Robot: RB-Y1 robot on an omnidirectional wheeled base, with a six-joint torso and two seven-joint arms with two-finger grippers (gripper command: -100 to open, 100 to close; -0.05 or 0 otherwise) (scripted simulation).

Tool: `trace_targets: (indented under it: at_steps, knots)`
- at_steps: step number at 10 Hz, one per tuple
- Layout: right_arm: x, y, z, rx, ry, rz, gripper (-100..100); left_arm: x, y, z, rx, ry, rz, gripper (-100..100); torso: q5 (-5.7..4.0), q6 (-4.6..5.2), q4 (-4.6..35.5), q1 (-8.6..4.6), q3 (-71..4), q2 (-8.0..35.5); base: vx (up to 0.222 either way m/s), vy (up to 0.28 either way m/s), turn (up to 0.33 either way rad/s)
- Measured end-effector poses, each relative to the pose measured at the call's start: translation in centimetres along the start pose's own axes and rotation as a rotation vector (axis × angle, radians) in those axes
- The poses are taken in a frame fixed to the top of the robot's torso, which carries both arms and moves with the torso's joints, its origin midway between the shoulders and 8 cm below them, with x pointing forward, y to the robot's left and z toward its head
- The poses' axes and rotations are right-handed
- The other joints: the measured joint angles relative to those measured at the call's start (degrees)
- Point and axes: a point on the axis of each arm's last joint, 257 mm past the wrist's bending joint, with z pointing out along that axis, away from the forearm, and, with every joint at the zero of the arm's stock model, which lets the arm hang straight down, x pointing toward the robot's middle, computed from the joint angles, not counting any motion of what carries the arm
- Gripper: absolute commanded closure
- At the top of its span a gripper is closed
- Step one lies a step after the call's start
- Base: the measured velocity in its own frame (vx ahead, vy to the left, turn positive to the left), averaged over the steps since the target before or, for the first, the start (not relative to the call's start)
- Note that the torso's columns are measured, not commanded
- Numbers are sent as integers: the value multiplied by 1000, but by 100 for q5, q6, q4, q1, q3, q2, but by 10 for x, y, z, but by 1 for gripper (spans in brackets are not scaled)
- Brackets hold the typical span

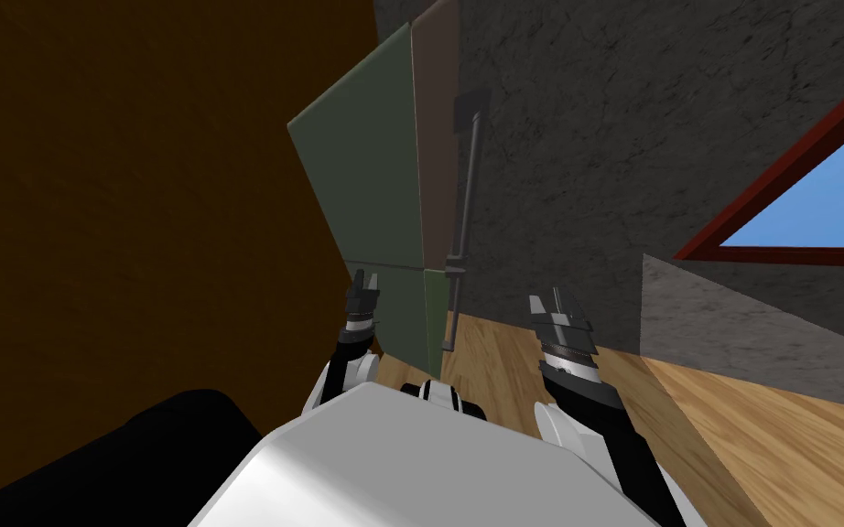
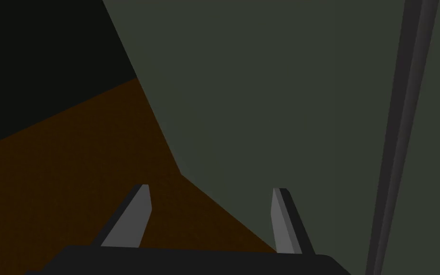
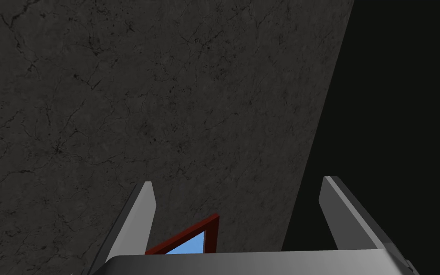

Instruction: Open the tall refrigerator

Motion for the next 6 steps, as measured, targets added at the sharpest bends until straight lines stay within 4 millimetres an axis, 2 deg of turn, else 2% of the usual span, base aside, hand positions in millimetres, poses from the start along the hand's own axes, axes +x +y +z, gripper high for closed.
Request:
trace_targets:
  at_steps: [2, 6]
  knots:
    - [0, 0, 0, 1, 0, 0, 0, 9, 1, 2, -3, 54, 11, -100, 0, 0, 245, -1, -506, 247, -1, -14, 3]
    - [0, 0, 0, 1, 0, 0, 0, 26, 6, 7, -30, 158, 32, -100, -1, 0, 268, -3, -538, 267, 1, -34, 6]
